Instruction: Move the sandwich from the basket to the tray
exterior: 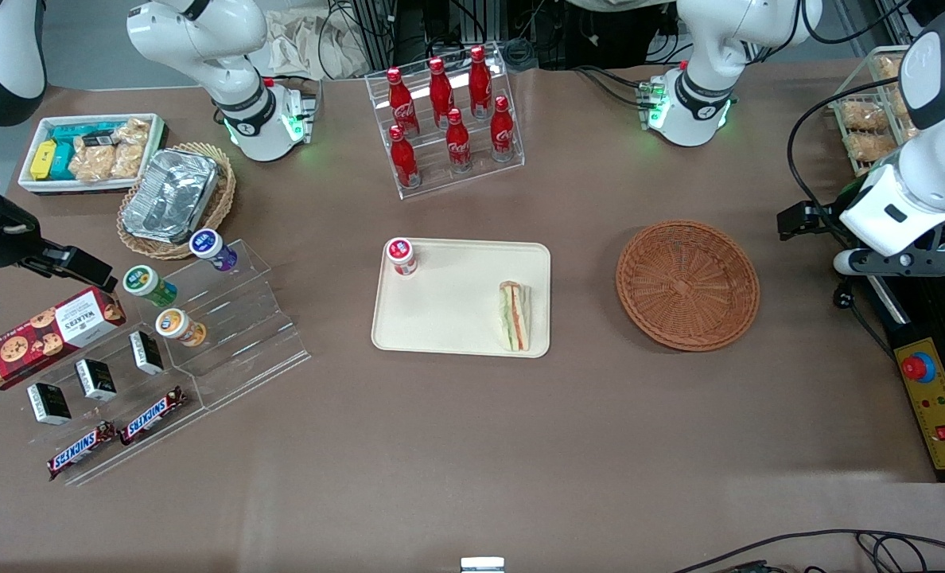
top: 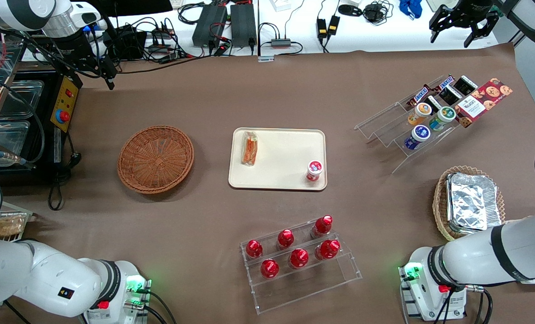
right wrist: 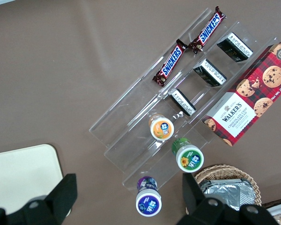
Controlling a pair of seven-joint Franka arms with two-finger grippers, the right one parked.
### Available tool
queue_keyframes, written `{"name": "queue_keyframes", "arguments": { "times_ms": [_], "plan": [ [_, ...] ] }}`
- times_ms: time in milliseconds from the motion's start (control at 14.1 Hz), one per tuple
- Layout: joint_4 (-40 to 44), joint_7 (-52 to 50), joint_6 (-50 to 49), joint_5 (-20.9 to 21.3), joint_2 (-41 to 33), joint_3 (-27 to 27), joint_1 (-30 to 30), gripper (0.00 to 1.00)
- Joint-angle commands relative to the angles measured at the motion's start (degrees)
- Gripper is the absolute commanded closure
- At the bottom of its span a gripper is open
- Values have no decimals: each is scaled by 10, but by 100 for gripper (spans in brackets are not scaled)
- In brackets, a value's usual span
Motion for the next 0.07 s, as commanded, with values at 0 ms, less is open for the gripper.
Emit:
{"name": "queue_keyframes", "arguments": {
  "times_ms": [0],
  "plan": [
    [2, 4, -6, -19, -9, 7, -6, 1]
  ]
}}
